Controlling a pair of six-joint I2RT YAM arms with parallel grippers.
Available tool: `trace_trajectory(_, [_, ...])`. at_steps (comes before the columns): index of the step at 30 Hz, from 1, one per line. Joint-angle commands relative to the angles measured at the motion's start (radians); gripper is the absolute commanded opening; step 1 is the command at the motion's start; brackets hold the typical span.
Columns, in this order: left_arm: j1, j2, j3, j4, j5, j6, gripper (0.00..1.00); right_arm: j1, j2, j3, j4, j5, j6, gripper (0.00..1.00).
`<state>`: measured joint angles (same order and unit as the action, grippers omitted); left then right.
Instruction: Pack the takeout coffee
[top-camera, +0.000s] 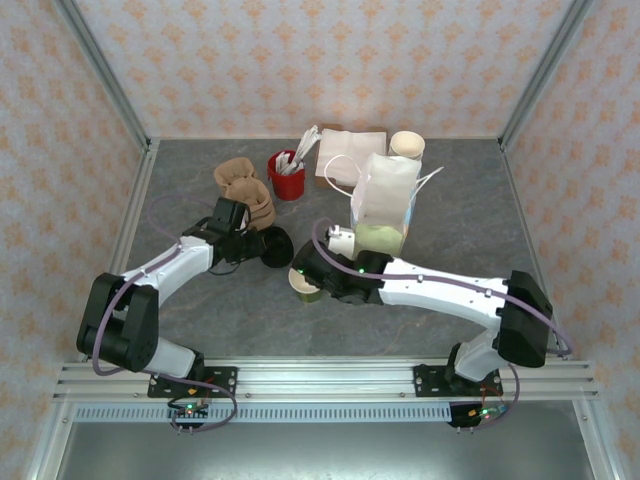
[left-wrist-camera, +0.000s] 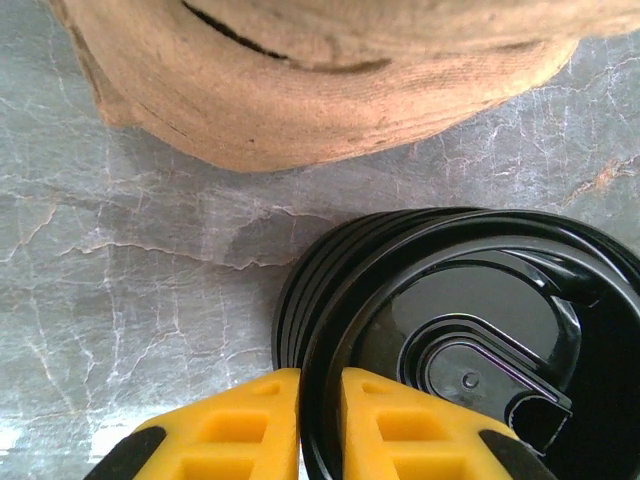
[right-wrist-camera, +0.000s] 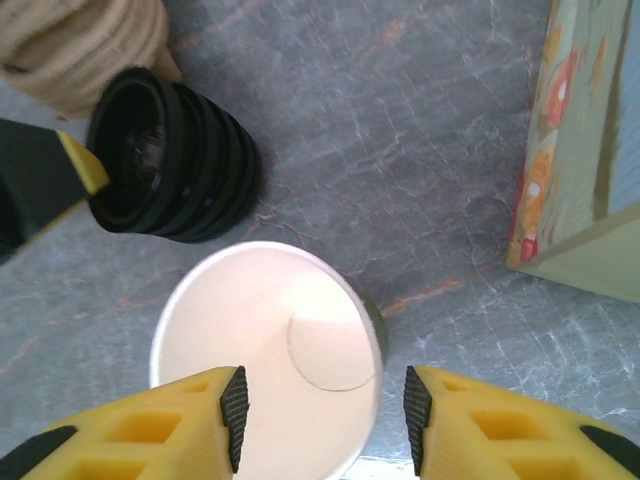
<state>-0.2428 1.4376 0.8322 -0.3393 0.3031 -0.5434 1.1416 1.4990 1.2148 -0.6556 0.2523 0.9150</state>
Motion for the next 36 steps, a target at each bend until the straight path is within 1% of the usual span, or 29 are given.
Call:
trace_trajectory(1, [-0.015, -0.062, 0.050, -0.083, -0.023, 0.042, 0.16, -0.010, -0.026, 0.070, -0.042, 0.047, -0.032, 0.48])
trace_trajectory(8, [-0.031, -0.175, 0.082, -0.218, -0.041, 0.060, 0.16, -0.029, 0.019, 0.186, -0.028, 0.004, -0.090, 0.48])
trace_trajectory(14, [-0.048, -0.290, 0.130, -0.366, -0.050, 0.077, 0.17, -0.033, 0.092, 0.329, -0.072, -0.023, -0.156, 0.48])
trace_trajectory(20, [-0.071, -0.372, 0.168, -0.459, -0.046, 0.082, 0.16, -0.034, 0.159, 0.439, -0.114, -0.055, -0.207, 0.50])
trace_trajectory(23, [-0.083, -0.401, 0.175, -0.475, -0.036, 0.089, 0.16, -0.033, 0.186, 0.473, -0.127, -0.061, -0.220, 0.54])
trace_trajectory(25, [-0.090, -0.415, 0.181, -0.485, -0.031, 0.093, 0.16, -0.034, 0.203, 0.496, -0.145, -0.061, -0.233, 0.55])
trace_trajectory(32, [-0.101, -0.442, 0.193, -0.502, -0.018, 0.092, 0.16, -0.035, 0.260, 0.563, -0.186, -0.080, -0.263, 0.54])
trace_trajectory(36, [-0.104, -0.448, 0.192, -0.502, -0.014, 0.094, 0.16, -0.034, 0.282, 0.573, -0.189, -0.098, -0.266, 0.53])
